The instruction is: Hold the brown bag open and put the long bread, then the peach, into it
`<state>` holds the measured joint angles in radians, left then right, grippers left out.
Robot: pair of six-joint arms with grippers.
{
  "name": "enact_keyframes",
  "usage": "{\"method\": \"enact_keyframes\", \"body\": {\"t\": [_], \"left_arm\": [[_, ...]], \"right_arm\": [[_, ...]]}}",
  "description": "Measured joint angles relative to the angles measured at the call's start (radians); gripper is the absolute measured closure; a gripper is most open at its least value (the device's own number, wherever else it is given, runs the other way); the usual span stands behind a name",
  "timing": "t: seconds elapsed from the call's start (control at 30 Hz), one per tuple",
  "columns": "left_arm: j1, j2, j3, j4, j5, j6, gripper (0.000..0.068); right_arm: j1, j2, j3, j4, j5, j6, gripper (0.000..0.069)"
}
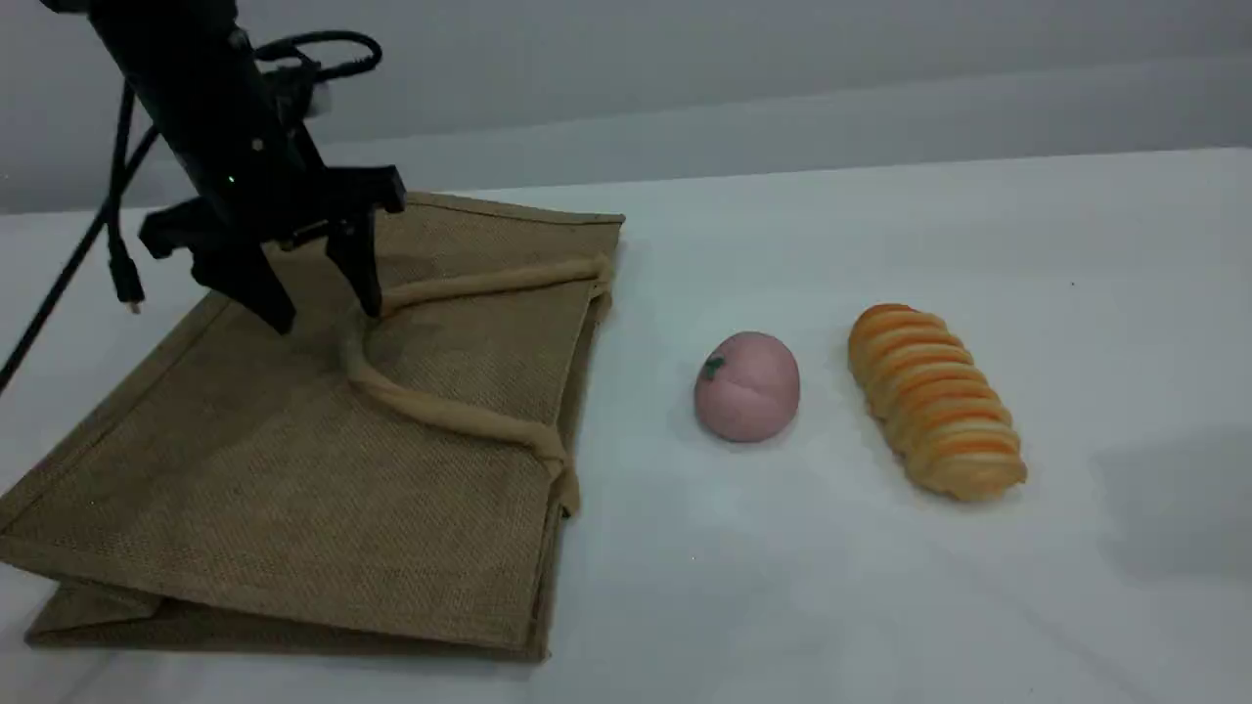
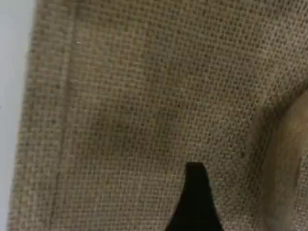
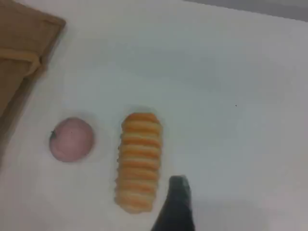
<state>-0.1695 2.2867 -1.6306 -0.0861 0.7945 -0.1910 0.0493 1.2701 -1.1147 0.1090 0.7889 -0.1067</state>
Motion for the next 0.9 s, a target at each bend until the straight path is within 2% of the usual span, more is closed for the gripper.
{"method": "enact_keyframes", "body": {"t": [0.53,0.7,0.9], "left_arm": [[-0.024,0.051,-0.018,0.005,-0.016,0.002,0.0197],[-0.024,0.054,-0.018,0.005,-0.016,0.003,0.0287],[-0.024,0.054,-0.018,0.005,-0.016,0.004,0.0501]], "right_arm": [[0.0,0.0,0.0,0.0,0.007,0.0,0.012],[0.0,-0.002,0.0,0.0,0.007,0.0,0.012],[0.0,-0.002,0.0,0.0,0.007,0.0,0.012]]}}
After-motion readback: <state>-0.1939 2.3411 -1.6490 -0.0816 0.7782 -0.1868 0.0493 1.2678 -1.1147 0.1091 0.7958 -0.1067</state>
